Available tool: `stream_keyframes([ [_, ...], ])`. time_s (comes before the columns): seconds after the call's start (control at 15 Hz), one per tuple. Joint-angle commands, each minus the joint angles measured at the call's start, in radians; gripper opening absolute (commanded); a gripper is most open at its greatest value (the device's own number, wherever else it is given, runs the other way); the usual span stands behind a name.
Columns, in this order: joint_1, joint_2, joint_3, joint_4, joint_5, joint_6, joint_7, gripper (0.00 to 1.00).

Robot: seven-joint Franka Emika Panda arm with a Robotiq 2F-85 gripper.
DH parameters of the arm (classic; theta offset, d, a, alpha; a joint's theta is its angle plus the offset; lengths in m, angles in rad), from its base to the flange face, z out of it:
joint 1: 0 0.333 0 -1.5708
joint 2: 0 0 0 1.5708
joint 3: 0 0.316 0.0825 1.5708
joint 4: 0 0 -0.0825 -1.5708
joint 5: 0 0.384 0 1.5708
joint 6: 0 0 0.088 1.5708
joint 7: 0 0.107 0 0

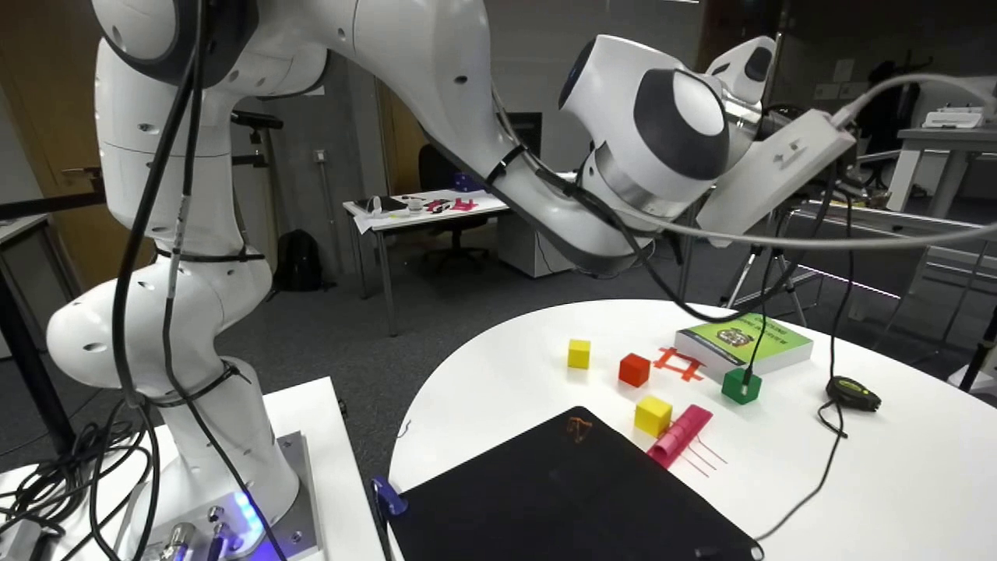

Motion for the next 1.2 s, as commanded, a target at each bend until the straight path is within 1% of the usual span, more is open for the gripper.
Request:
stream_keyframes([
  [0.0,-0.116,-0.008,0.079,-0.036,-0.105,0.0,0.073,0.01],
  [0.2,-0.159,-0.021,0.106,-0.076,-0.163,-0.022,0.136,0.01],
  [0.33,-0.174,-0.045,0.126,-0.121,-0.186,-0.067,0.197,0.01],
  [0.47,-0.183,-0.067,0.148,-0.168,-0.178,-0.129,0.231,0.01],
  [0.67,-0.19,-0.106,0.192,-0.239,-0.096,-0.234,0.229,0.01],
  [0.8,-0.201,-0.131,0.229,-0.282,-0.016,-0.269,0.194,0.01],
  [1.13,-0.228,-0.181,0.317,-0.357,0.186,-0.309,0.075,0.01],
])
